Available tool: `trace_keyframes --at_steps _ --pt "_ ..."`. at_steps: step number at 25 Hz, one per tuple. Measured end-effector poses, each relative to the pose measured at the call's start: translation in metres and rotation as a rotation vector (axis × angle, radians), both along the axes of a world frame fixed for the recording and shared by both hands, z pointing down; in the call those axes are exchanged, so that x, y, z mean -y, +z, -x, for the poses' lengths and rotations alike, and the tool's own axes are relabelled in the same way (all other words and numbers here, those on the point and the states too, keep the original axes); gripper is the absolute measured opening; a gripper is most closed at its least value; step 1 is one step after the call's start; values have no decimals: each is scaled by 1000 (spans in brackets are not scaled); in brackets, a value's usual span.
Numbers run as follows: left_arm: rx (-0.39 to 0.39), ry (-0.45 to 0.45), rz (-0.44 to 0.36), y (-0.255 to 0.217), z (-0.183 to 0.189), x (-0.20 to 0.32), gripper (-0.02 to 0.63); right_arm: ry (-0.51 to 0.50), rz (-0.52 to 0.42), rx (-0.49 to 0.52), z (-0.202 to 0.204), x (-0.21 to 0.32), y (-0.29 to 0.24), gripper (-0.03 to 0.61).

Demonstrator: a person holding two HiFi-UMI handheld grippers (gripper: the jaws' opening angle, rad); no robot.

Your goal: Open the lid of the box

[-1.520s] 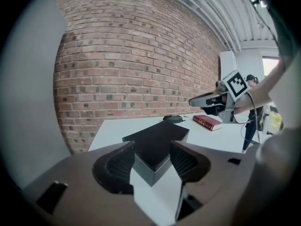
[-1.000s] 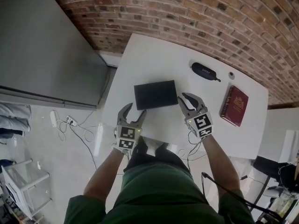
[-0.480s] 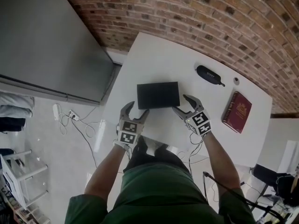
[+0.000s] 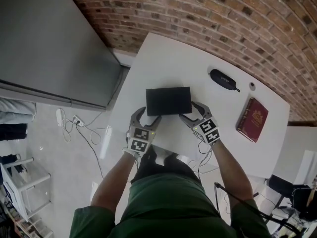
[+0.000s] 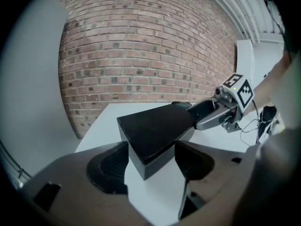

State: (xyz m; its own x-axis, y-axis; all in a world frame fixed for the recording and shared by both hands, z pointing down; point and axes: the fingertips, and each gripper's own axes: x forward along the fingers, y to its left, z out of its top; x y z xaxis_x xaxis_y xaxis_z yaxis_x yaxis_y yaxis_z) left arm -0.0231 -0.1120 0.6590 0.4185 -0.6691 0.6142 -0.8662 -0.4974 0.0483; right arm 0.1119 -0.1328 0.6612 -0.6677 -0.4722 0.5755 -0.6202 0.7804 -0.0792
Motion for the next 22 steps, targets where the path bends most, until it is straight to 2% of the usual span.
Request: trace_keyframes --at_steps 7,16,22 --pt "14 -6 -15 1 -2 0 296 23 27 8 1 -1 2 321" --pt "23 -22 5 1 -3 -1 296 55 59 23 2 -2 2 310" --pt "-8 -55 31 1 -2 0 290 72 105 35 1 -2 2 301"
